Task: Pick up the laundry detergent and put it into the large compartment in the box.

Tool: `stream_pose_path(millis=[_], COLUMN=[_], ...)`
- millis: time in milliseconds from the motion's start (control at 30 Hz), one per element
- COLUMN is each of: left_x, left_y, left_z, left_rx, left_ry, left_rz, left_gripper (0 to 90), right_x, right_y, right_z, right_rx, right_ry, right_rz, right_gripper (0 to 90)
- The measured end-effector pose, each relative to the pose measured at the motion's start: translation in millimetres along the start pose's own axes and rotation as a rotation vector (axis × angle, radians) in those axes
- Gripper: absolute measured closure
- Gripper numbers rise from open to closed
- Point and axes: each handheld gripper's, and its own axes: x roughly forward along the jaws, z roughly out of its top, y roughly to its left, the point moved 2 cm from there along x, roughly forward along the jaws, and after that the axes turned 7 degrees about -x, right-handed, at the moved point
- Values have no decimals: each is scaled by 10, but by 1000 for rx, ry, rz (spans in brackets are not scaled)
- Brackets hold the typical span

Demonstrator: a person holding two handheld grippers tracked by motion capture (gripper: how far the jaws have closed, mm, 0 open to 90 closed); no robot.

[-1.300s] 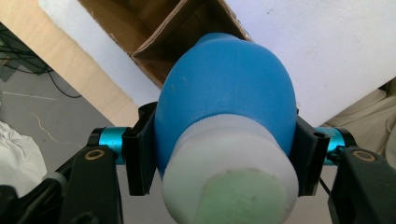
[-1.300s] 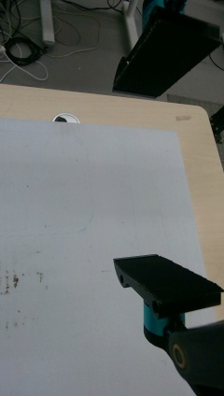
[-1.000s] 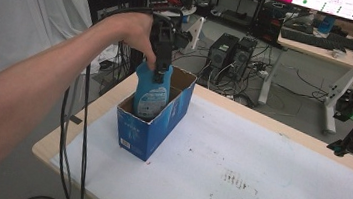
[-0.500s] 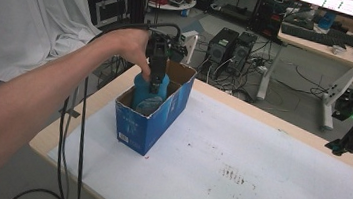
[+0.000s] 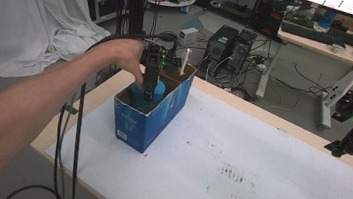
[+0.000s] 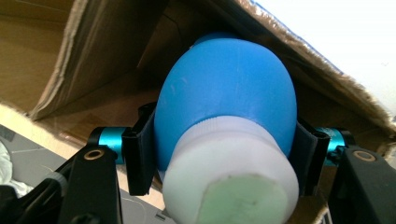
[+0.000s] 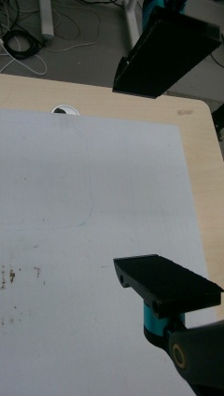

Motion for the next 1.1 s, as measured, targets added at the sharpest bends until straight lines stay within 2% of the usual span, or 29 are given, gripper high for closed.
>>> stream_pose_path(millis=[267, 567, 800, 1100], left_x=[85, 124, 143, 155], left_y=[-3, -11, -8, 11], left_z=[5, 5, -1, 7], left_rx=[29, 41, 61, 58], left_ry=[5, 0, -25, -37], left_rz=[1, 1, 3, -4], left_gripper=[377, 376, 376, 376], right_x=[32, 47, 54, 72], right_y=[10, 15, 21, 15], right_z=[-16, -34, -26, -21], right_rx=[6, 13, 6, 7], right_ry=[-3, -4, -8, -6], right_rz=[3, 4, 6, 7], right_gripper=[128, 128, 128, 128])
